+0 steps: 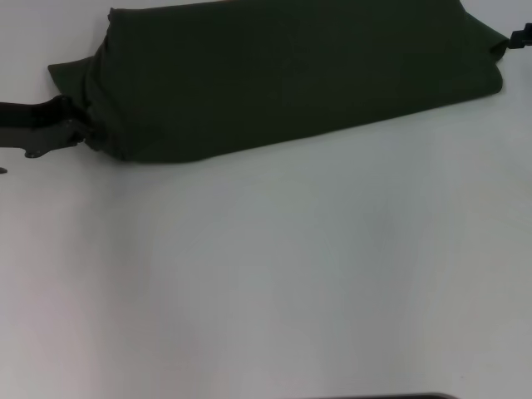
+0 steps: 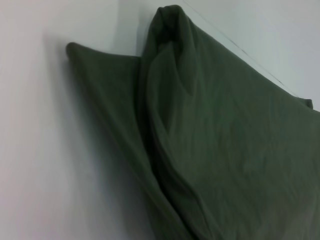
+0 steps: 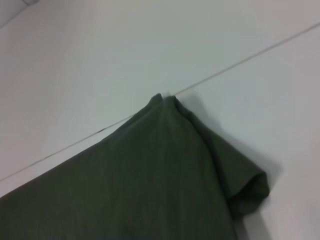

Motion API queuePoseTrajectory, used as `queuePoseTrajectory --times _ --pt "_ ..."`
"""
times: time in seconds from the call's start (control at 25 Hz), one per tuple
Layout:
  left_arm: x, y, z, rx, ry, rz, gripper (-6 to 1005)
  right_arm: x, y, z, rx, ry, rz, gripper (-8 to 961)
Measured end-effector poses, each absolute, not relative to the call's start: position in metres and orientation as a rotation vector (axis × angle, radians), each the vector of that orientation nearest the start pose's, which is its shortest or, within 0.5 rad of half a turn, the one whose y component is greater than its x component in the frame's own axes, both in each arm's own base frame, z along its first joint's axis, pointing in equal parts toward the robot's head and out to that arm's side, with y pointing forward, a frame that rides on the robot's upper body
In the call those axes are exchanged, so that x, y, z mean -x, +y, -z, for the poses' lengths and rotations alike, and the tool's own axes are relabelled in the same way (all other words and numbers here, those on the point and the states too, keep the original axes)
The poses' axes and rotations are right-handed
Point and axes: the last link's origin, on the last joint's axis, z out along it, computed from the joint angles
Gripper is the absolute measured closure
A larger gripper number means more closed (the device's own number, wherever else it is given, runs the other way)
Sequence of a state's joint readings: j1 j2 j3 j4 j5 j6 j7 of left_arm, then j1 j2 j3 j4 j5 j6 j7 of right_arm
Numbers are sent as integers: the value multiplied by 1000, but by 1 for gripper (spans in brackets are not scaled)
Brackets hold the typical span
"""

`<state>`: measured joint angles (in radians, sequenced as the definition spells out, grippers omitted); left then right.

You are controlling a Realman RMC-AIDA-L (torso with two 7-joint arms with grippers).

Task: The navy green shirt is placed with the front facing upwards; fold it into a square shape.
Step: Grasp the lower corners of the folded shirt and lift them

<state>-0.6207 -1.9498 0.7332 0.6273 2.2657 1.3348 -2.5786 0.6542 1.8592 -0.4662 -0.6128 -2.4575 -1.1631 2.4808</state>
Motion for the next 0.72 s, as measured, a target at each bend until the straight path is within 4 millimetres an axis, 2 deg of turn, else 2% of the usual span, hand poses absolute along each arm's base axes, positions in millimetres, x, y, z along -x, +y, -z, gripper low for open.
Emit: queuePoseTrajectory --times 0.24,0.72 --pt "299 376 -36 2013 -1983 401 970 -353 402 -94 1686 1817 -418 67" --pt "296 379 -33 2022 -1966 406 961 -356 403 -83 1603 1879 -491 68"
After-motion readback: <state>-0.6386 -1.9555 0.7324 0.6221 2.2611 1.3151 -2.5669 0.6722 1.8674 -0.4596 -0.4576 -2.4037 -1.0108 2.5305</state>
